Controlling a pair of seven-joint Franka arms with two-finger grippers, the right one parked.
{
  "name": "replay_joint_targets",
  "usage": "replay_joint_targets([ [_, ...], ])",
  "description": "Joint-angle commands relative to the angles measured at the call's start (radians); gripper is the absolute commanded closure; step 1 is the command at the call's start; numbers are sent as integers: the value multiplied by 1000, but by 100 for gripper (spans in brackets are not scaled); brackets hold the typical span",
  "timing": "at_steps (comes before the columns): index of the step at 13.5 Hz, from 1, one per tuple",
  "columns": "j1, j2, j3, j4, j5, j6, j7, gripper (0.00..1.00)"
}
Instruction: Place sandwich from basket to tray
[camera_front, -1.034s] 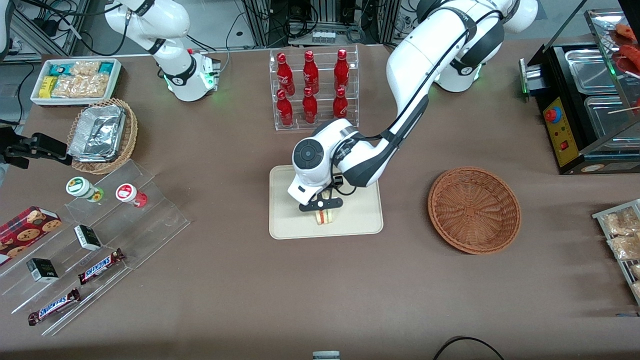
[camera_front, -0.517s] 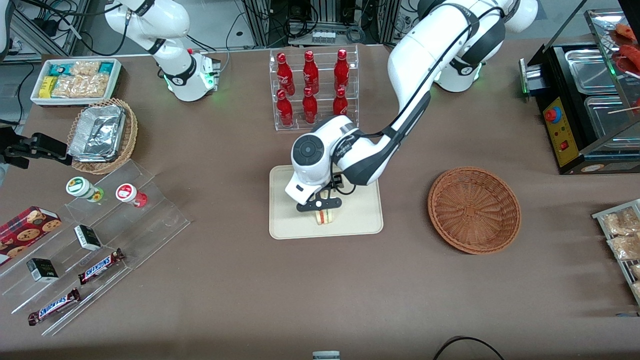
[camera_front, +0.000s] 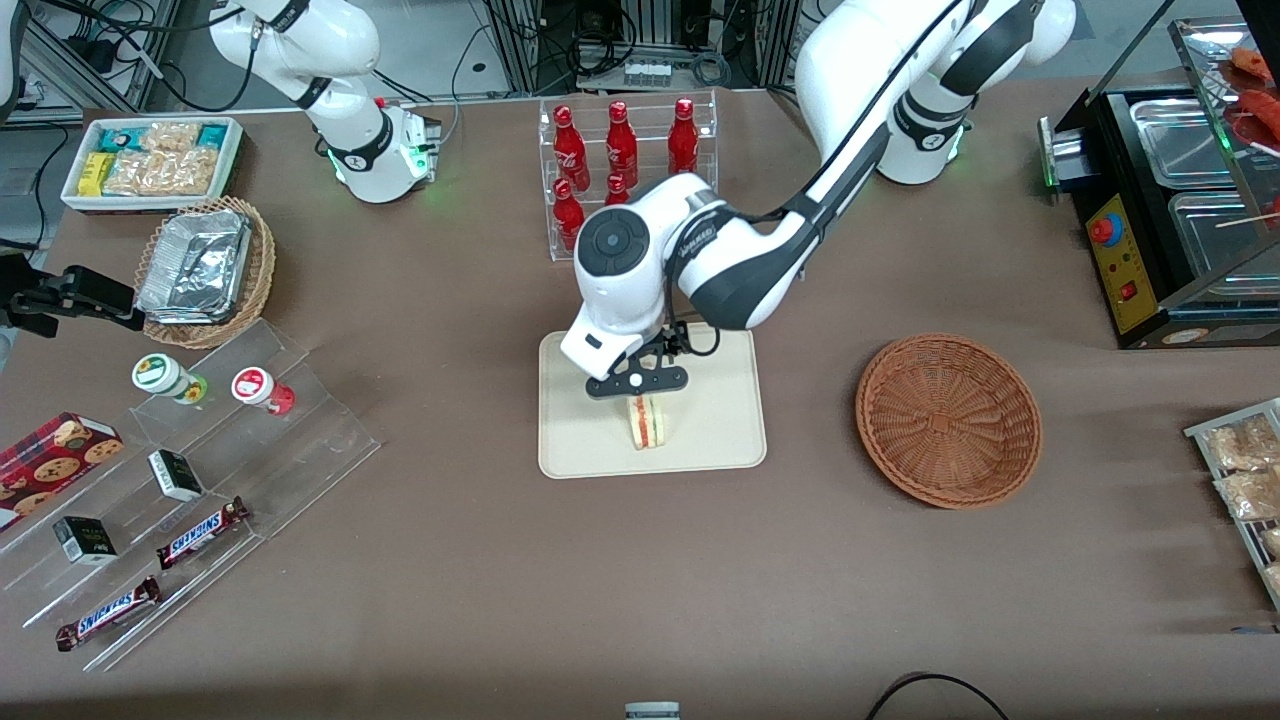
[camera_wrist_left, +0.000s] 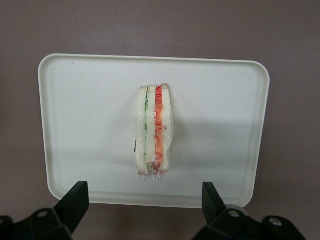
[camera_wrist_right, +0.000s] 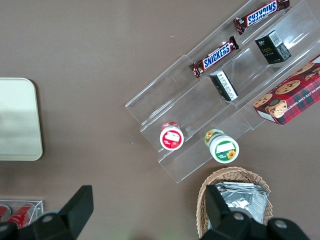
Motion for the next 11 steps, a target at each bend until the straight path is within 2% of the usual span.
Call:
replay_joint_targets([
  [1,0,-28,11,-5,-1,-67,116,0],
  [4,67,-98,3,-21,-28,-142,126,0],
  [6,96,-173,8,-86,-36,-184,146,0],
  [11,256,-270,3,-174,-60,-194,337,0],
])
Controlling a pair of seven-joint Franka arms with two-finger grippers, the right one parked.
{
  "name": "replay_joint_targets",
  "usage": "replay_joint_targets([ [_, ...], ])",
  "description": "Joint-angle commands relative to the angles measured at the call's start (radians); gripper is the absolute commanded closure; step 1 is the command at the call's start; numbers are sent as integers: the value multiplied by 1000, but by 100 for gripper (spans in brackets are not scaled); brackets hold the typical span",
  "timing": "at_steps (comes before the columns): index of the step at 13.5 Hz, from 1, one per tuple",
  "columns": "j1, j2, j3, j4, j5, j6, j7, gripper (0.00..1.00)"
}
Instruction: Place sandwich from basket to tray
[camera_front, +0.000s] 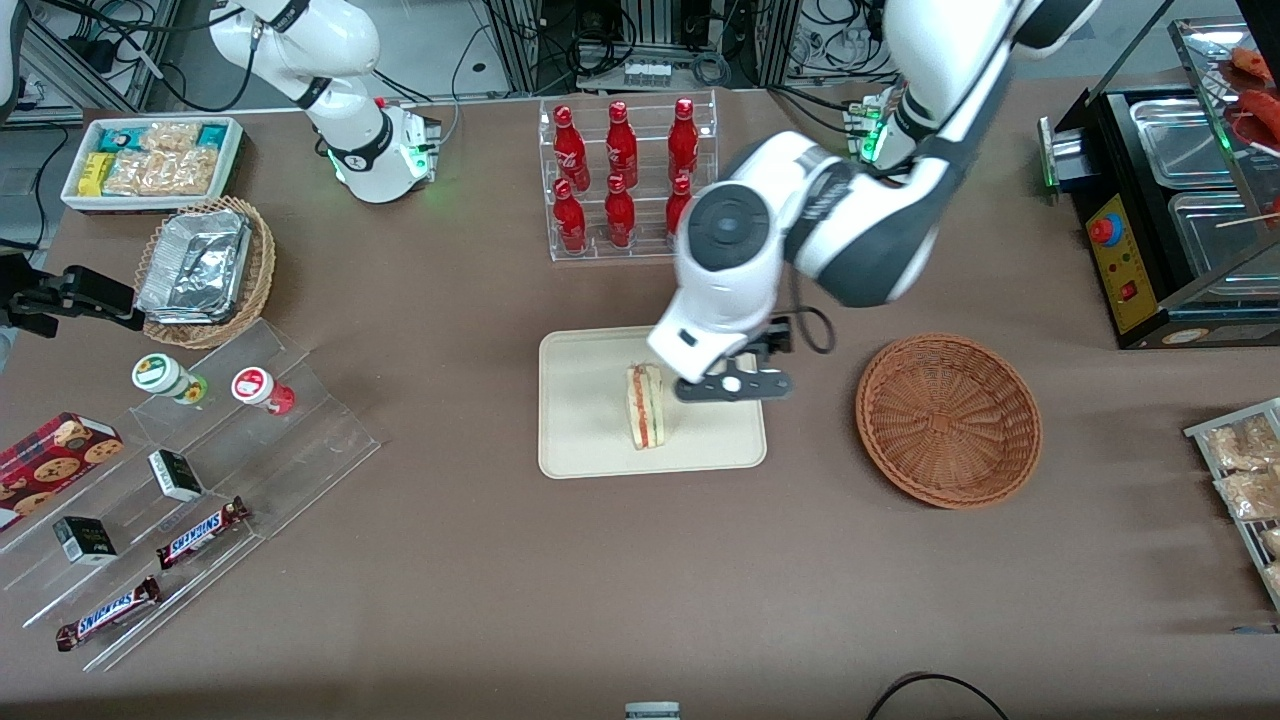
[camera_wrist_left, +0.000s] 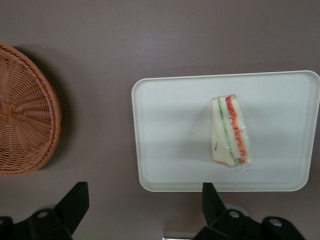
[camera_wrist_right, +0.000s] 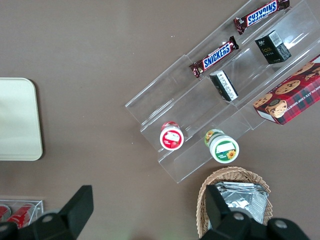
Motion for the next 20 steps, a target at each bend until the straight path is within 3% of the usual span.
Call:
replay_joint_targets([
  [1,92,-97,-4,-120,-34,0,120,0],
  [3,186,-148,-3,-169,-89,-10,257,0],
  [8,347,-200,-3,-224,-95,-56,423,0],
  [10,402,-296,20,-308,-103,-64,553,0],
  [14,353,-441,218,-408,-163,-122,702,0],
  [20,337,-504,278,-338,-163,-337,711,0],
])
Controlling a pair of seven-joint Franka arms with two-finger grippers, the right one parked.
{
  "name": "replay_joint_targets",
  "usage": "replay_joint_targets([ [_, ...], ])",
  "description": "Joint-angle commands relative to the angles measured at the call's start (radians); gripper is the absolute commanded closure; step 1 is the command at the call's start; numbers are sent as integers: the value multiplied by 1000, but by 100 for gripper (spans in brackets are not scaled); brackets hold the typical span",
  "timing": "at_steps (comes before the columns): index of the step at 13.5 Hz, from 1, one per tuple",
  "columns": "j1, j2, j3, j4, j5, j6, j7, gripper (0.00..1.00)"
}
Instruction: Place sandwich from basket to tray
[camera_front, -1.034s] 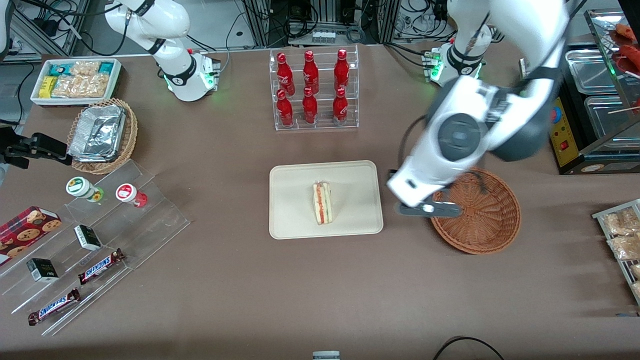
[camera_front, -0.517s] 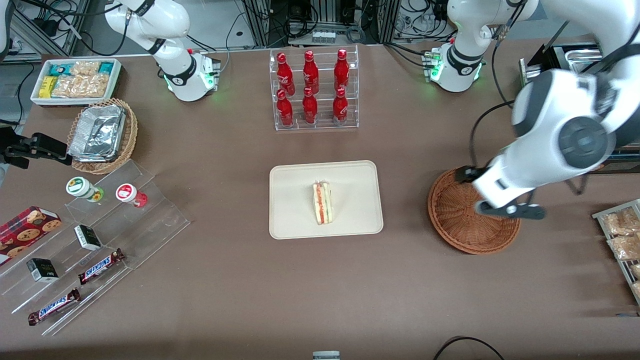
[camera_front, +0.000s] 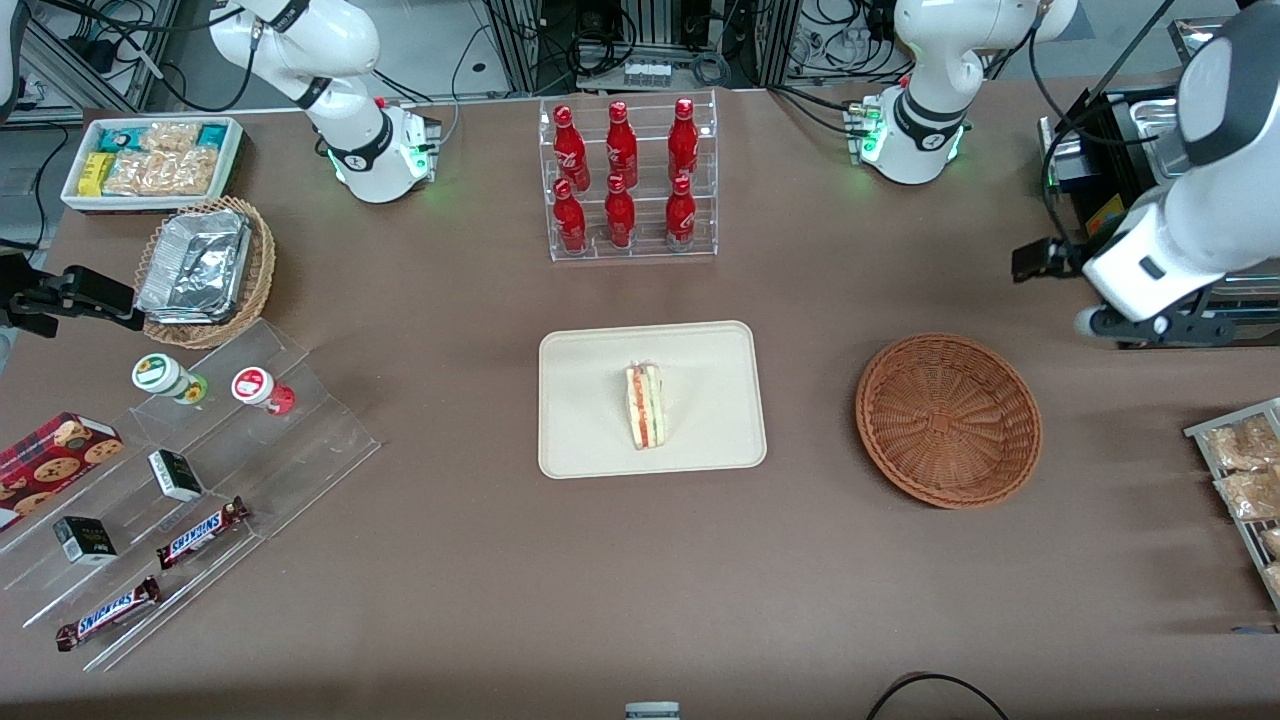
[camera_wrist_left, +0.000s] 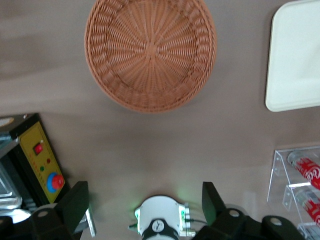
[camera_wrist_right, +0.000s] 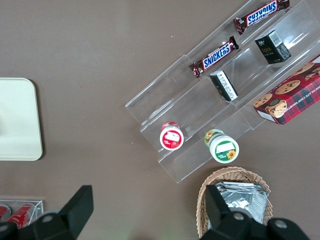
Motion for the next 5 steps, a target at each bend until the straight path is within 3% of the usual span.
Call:
replay_joint_targets([
  [1,-34,-29,41,30,-10,-73,4,0],
  [5,-45,-76,64,31,-9,-139,-3,0],
])
